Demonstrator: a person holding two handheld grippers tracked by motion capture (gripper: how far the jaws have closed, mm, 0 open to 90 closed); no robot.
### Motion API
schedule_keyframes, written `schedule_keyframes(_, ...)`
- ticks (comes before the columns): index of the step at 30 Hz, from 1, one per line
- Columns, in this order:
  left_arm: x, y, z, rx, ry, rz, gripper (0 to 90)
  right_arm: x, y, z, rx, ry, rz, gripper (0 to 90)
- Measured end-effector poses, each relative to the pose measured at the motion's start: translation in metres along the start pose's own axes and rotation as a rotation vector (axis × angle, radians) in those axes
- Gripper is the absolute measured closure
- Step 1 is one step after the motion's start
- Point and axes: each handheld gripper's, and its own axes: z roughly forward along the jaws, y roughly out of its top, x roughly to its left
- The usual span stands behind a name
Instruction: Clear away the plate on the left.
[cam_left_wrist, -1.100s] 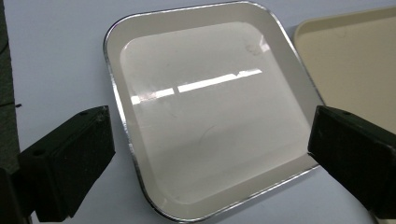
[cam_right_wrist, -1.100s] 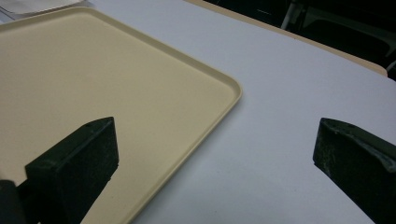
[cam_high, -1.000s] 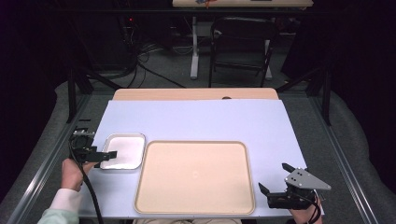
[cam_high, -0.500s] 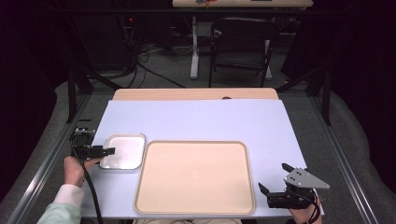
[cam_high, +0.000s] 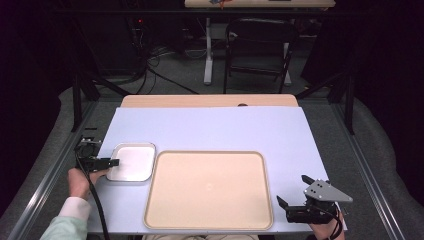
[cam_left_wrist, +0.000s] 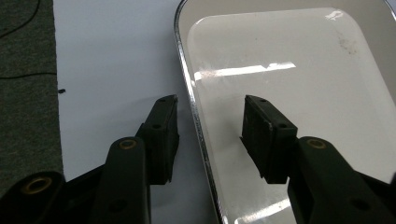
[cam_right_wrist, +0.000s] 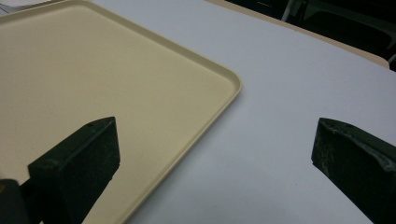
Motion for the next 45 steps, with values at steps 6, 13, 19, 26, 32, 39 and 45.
schedule_keyframes(6, 0.002, -0.002, 0.000, -0.013, 0.016, -0.012, 64.3, 0.000, 0.000, 0.000, -0.001, 0.000, 0.001, 0.8)
schedule_keyframes(13, 0.001, -0.004, 0.000, -0.031, 0.007, -0.014, 73.8, 0.000, 0.000, 0.000, 0.000, -0.001, 0.001, 0.9)
schedule_keyframes(19, 0.004, -0.005, -0.001, -0.038, 0.000, -0.027, 79.5, 0.000, 0.000, 0.000, 0.002, -0.008, 0.000, 0.9)
schedule_keyframes(26, 0.011, -0.009, -0.001, -0.073, -0.047, -0.083, 83.7, 0.000, 0.000, 0.000, 0.007, -0.011, -0.004, 1.1)
schedule_keyframes(32, 0.010, -0.010, -0.008, -0.125, -0.056, -0.092, 87.3, 0.000, 0.000, 0.000, 0.006, -0.014, -0.002, 1.2)
schedule_keyframes(39, 0.008, -0.011, -0.015, -0.151, -0.077, -0.090, 88.3, 0.000, 0.000, 0.000, 0.008, -0.014, -0.001, 1.1)
schedule_keyframes(45, 0.004, -0.010, -0.023, -0.177, -0.060, -0.065, 88.5, 0.000, 0.000, 0.000, 0.004, -0.018, 0.005, 1.1)
